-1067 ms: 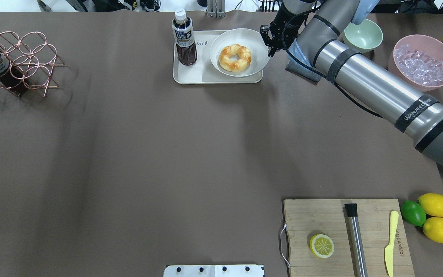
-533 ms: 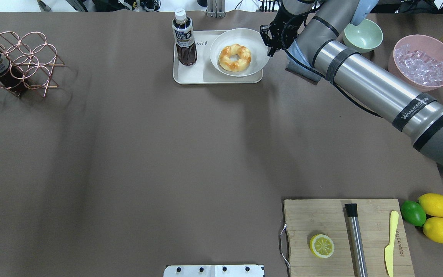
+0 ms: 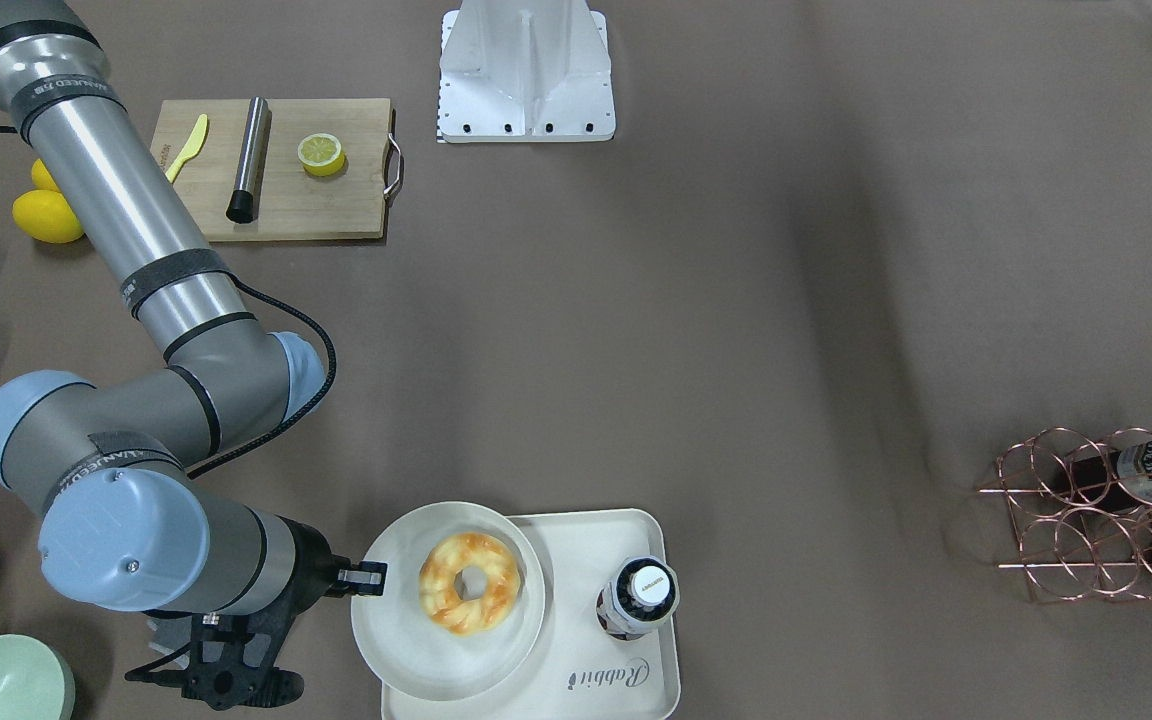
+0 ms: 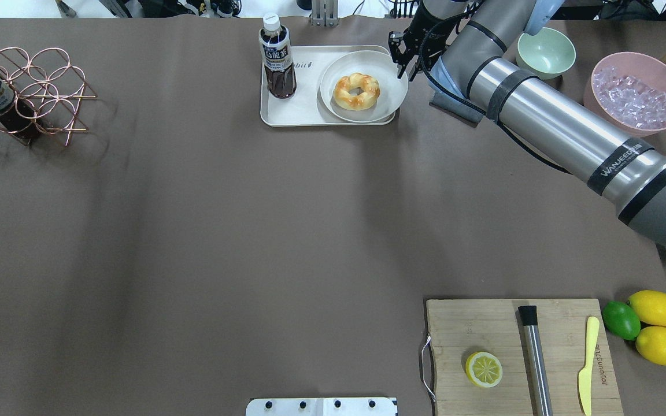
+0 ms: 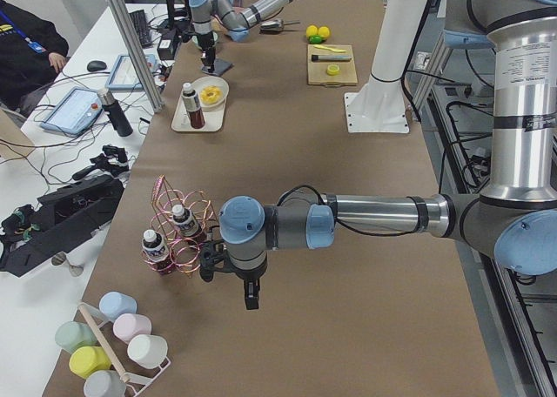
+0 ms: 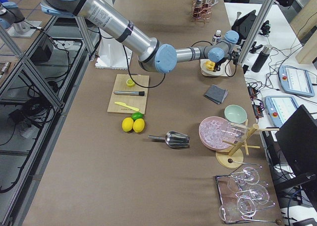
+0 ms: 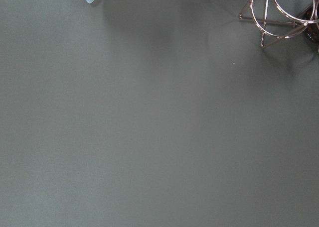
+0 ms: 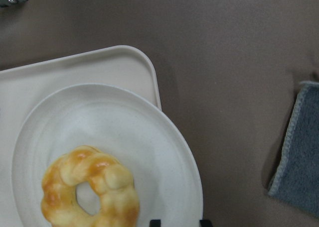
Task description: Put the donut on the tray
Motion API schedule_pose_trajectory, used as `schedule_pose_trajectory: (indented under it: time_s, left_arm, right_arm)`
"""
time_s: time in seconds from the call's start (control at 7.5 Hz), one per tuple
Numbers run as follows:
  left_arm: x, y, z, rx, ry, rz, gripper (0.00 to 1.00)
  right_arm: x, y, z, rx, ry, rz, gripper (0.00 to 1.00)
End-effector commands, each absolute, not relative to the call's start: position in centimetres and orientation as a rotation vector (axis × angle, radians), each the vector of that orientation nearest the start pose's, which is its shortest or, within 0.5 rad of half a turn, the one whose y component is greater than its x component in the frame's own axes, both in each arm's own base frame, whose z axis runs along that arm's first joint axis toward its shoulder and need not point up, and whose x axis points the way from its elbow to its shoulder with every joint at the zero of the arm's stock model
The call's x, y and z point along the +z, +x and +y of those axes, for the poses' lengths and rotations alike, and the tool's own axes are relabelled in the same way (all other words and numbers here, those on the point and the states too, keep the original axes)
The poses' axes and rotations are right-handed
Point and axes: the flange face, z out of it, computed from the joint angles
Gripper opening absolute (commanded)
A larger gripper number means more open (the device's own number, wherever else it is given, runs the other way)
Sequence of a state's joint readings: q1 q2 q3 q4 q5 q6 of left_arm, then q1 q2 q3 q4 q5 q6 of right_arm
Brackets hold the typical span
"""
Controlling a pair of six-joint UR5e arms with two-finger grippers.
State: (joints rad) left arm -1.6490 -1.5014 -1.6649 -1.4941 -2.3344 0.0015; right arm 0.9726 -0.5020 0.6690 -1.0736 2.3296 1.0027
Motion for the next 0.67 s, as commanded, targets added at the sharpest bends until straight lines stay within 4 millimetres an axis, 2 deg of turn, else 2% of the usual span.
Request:
schedule_pose_trajectory:
  time_s: [0.0, 0.27, 0.53]
  left_arm:
    - [65.6, -10.0, -45.7, -0.095, -0.023, 0.766, 0.98]
    - [65.4, -10.1, -46.0, -0.093, -0.019, 0.764, 0.98]
    - [65.2, -10.1, -46.3, -0.091, -0.015, 0.764, 0.98]
  right_arm:
    - [29.4, -44.6, -76.8, 0.134, -0.050, -0.935, 1.00]
    - [29.3, -44.7, -76.7, 0.139, -0.051, -0.936, 1.00]
    - [27.7, -43.9, -76.4, 0.117, -0.034, -0.970, 1.00]
